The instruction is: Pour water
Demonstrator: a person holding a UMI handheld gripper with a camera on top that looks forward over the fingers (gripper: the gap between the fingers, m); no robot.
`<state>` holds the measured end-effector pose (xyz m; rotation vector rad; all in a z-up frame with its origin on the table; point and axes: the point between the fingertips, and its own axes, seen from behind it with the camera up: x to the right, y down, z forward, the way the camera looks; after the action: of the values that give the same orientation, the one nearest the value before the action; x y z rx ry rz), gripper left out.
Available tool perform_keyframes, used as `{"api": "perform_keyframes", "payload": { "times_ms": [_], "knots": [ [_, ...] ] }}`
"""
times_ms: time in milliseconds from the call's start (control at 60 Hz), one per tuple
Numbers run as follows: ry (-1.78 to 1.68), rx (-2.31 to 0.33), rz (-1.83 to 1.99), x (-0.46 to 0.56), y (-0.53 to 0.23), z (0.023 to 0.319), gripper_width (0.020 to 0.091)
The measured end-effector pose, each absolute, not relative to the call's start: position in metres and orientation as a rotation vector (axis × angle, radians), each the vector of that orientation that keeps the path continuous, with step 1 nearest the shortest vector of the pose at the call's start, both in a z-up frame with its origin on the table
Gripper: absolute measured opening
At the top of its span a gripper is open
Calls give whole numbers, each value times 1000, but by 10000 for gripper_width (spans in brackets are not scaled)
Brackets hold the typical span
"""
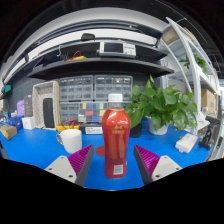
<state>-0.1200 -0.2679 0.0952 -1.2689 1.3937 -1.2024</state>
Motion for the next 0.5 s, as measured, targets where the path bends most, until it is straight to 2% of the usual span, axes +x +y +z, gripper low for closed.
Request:
{"api": "perform_keyframes", "payload": {
  "times_ms": [83,167,250,267,300,367,500],
  "knots": [
    [1373,-1274,-1240,-102,-275,101,802],
    [1362,-1274,-1274,-88,-278,106,726],
    [1364,-1279,-1280,-78,-279,105,595],
    [1368,-1281,-1282,-76,-279,105,609],
    [1370,-1275,-1293,-74,-280,105,486],
    [1349,-1268,-1297,-73,-278,107,448],
    [1320,-1247,-1309,-73,-277,109,303]
  ]
}}
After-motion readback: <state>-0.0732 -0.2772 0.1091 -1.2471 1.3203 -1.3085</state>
